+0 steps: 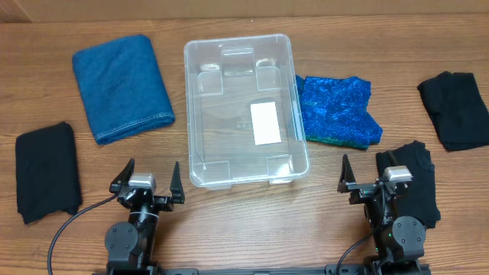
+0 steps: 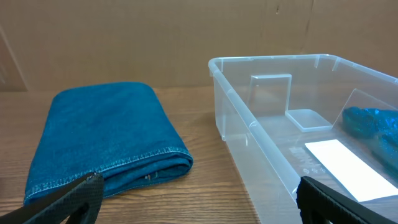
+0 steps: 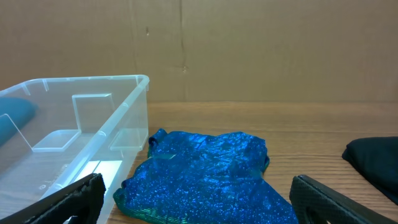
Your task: Pack container
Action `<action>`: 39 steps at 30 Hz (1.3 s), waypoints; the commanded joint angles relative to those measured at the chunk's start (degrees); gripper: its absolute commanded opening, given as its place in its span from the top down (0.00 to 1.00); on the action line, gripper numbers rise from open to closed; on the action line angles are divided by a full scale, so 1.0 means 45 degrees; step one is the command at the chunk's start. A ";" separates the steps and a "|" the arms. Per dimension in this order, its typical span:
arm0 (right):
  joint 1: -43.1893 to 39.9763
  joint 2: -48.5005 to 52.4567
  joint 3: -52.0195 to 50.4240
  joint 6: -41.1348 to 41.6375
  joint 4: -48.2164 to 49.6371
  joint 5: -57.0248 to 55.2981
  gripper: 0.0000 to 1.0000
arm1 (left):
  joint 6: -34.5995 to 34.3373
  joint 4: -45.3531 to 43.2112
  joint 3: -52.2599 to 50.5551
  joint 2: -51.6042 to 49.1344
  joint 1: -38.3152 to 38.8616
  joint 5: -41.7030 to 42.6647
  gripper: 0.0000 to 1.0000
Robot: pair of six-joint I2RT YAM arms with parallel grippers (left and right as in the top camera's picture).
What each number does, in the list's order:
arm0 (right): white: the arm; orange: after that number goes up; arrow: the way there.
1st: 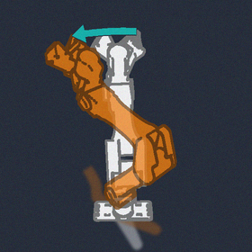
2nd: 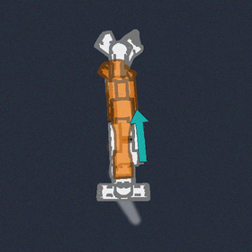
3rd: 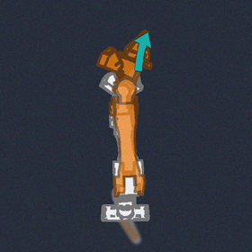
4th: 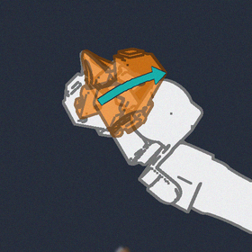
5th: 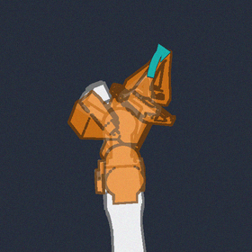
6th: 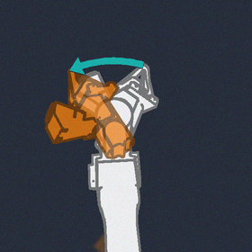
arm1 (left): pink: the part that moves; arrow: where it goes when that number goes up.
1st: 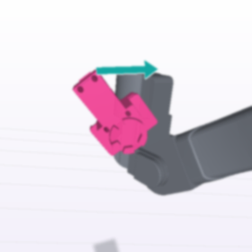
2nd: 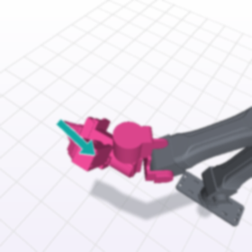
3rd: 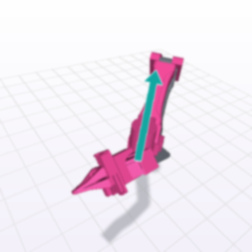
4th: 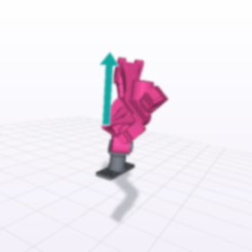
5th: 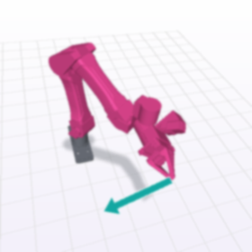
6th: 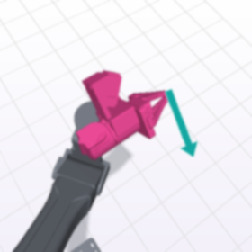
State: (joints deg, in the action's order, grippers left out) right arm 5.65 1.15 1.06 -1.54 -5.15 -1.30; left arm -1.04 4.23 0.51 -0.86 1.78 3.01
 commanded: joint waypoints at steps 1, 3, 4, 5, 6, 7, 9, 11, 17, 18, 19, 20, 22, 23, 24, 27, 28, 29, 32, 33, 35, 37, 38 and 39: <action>-0.0058 0.0000 -0.0102 -0.0049 0.0068 0.0019 0.00 | 0.0243 -0.0015 -0.0053 0.0112 0.0024 0.0049 0.00; -0.0058 0.0000 -0.0102 -0.0049 0.0068 0.0015 0.00 | 0.0238 -0.0015 -0.0053 0.0112 0.0024 0.0049 0.00; -0.0058 0.0000 -0.0102 -0.0049 0.0068 0.0015 0.00 | 0.0243 -0.0015 -0.0053 0.0112 0.0024 0.0049 0.00; -0.0058 0.0000 -0.0102 -0.0049 0.0068 0.0015 0.00 | 0.0238 -0.0019 -0.0053 0.0112 0.0024 0.0049 0.00; -0.0058 0.0000 -0.0102 -0.0049 0.0068 0.0015 0.00 | 0.0243 -0.0015 -0.0053 0.0112 0.0024 0.0049 0.00; -0.0058 0.0000 -0.0102 -0.0049 0.0068 0.0015 0.00 | 0.0243 -0.0019 -0.0053 0.0112 0.0024 0.0049 0.00; -0.0058 0.0000 -0.0102 -0.0049 0.0068 0.0019 0.00 | 0.0243 -0.0015 -0.0053 0.0112 0.0024 0.0049 0.00; -0.0058 0.0000 -0.0102 -0.0049 0.0068 0.0019 0.00 | 0.0238 -0.0015 -0.0053 0.0112 0.0024 0.0049 0.00; -0.0058 0.0000 -0.0102 -0.0049 0.0068 0.0015 0.00 | 0.0243 -0.0015 -0.0053 0.0112 0.0024 0.0049 0.00; -0.0058 0.0000 -0.0102 -0.0049 0.0068 0.0019 0.00 | 0.0238 -0.0015 -0.0053 0.0112 0.0024 0.0049 0.00; -0.0058 0.0000 -0.0102 -0.0049 0.0068 0.0015 0.00 | 0.0243 -0.0015 -0.0053 0.0112 0.0024 0.0049 0.00; -0.0058 0.0000 -0.0102 -0.0049 0.0068 0.0019 0.00 | 0.0243 -0.0015 -0.0053 0.0112 0.0024 0.0049 0.00; -0.0058 0.0000 -0.0102 -0.0049 0.0068 0.0015 0.00 | 0.0243 -0.0015 -0.0053 0.0112 0.0024 0.0049 0.00; -0.0058 0.0000 -0.0102 -0.0049 0.0068 0.0015 0.00 | 0.0243 -0.0015 -0.0053 0.0112 0.0024 0.0049 0.00; -0.0058 0.0000 -0.0102 -0.0049 0.0068 0.0015 0.00 | 0.0238 -0.0015 -0.0053 0.0112 0.0024 0.0049 0.00; -0.0058 0.0000 -0.0102 -0.0049 0.0068 0.0019 0.00 | 0.0243 -0.0015 -0.0053 0.0112 0.0024 0.0049 0.00; -0.0058 0.0000 -0.0102 -0.0049 0.0068 0.0015 0.00 | 0.0243 -0.0015 -0.0053 0.0112 0.0024 0.0049 0.00; -0.0058 0.0000 -0.0102 -0.0049 0.0068 0.0019 0.00 | 0.0243 -0.0015 -0.0053 0.0112 0.0024 0.0049 0.00; -0.0058 0.0000 -0.0102 -0.0049 0.0068 0.0015 0.00 | 0.0238 -0.0015 -0.0053 0.0112 0.0024 0.0049 0.00; -0.0058 0.0000 -0.0102 -0.0049 0.0068 0.0015 0.00 | 0.0243 -0.0019 -0.0053 0.0112 0.0024 0.0049 0.00; -0.0058 0.0000 -0.0102 -0.0044 0.0092 0.0034 0.00 | 0.0243 -0.0015 -0.0053 0.0112 0.0024 0.0049 0.00; -0.0058 0.0000 -0.0102 -0.0034 0.0049 0.0656 0.00 | 0.0243 -0.0015 -0.0053 0.0112 0.0024 0.0049 0.00; -0.0058 0.0000 -0.0102 0.0146 0.0063 0.0826 0.00 | 0.0238 -0.0015 -0.0053 0.0112 0.0024 0.0049 0.00; -0.0058 0.0000 -0.0102 0.0364 0.0078 0.0879 0.00 | 0.0238 -0.0015 -0.0053 0.0112 0.0024 0.0049 0.00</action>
State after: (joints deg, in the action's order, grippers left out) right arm 5.65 1.15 1.06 -1.48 -5.15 0.01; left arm -1.04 4.23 0.51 -0.86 1.78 3.01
